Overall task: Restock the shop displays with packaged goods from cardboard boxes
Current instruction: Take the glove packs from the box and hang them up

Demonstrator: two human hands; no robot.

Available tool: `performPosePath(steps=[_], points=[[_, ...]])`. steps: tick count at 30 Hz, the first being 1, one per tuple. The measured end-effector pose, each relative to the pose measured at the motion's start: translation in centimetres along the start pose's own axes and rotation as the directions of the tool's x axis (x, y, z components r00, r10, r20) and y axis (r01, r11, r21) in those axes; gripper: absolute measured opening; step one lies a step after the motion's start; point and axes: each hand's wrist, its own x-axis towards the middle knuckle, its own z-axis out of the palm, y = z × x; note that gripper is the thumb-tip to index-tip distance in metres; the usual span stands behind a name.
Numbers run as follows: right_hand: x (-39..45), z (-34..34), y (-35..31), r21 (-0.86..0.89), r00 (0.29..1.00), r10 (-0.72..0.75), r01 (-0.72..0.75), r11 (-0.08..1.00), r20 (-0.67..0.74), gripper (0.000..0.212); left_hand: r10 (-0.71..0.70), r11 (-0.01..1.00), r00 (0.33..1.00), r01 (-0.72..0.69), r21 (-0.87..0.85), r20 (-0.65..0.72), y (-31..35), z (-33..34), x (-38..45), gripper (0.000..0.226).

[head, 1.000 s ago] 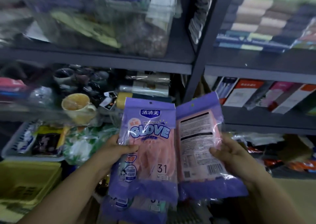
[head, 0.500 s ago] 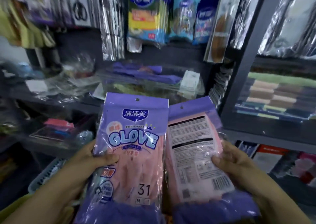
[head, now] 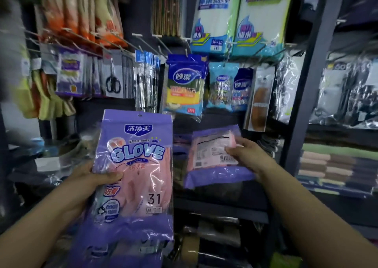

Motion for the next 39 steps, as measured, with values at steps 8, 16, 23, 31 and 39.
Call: performPosePath(steps=[8, 16, 23, 31, 39], points=[[4.6, 0.1, -2.5, -0.796, 0.99, 0.019, -0.124, 0.593, -0.14, 0.057, -0.036, 0.999, 0.999, 0.036, -0.006, 0.004, -0.4, -0.3, 3.5, 0.033], [-2.4, 0.0, -1.1, -0.769, 0.896, -0.301, 0.437, 0.466, 0.327, 0.047, -0.052, 0.999, 0.998, 0.052, -0.013, 0.037, -1.1, 0.1, 4.6, 0.038], [-0.5, 1.3, 1.3, -0.545, 0.886, -0.421, 0.455, 0.704, 0.196, 0.032, -0.041, 0.999, 0.999, 0.042, -0.018, 0.022, -1.2, 0.1, 5.0, 0.041], [2.2, 3.1, 0.9, -0.854, 0.938, -0.339, 0.233, 0.465, 0.071, 0.035, -0.041, 0.999, 0.999, 0.042, -0.02, 0.023, -1.1, -0.3, 4.8, 0.032], [-2.5, 7.1, 0.4, -0.699, 0.785, -0.619, 0.426, 0.575, -0.031, 0.011, 0.0, 0.997, 1.0, -0.001, -0.071, -0.008, -0.6, 0.8, 4.4, 0.036]])
